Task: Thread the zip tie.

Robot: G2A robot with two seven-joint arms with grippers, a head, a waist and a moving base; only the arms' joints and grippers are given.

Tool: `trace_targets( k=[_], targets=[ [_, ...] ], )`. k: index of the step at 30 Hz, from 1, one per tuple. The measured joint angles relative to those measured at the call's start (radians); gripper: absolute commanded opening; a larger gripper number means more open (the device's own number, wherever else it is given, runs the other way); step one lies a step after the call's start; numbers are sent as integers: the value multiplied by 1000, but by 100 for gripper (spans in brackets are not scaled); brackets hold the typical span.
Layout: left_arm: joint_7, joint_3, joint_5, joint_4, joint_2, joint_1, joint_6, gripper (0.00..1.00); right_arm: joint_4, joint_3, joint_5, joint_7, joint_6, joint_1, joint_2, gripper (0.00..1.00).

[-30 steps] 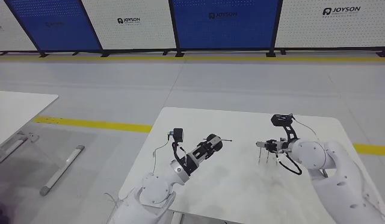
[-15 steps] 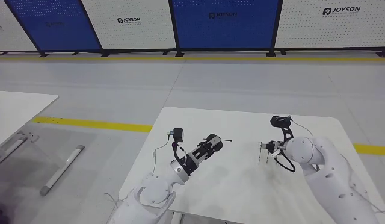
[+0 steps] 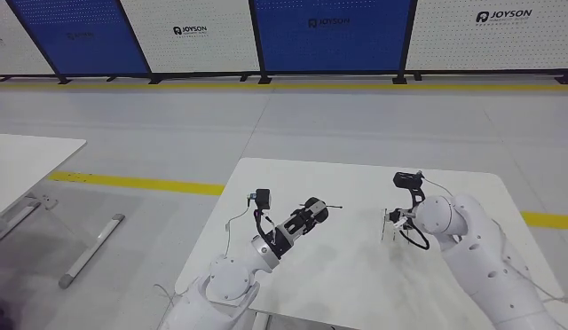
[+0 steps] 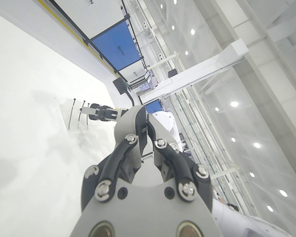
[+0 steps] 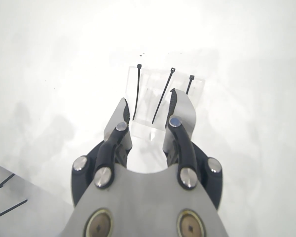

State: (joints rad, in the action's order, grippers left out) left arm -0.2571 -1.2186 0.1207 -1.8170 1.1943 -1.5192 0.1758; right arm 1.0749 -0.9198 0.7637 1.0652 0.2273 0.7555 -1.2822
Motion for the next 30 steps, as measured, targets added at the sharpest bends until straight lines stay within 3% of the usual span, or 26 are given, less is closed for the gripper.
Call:
trace_targets(
  k=[15,30],
  targets=[
    [0,0,0,0,0,0,0,0,-34,6,5,21,10,-18,-11,31],
    [0,0,0,0,0,0,0,0,-157,54,-3,31,10,-85,-47,25]
  ],
)
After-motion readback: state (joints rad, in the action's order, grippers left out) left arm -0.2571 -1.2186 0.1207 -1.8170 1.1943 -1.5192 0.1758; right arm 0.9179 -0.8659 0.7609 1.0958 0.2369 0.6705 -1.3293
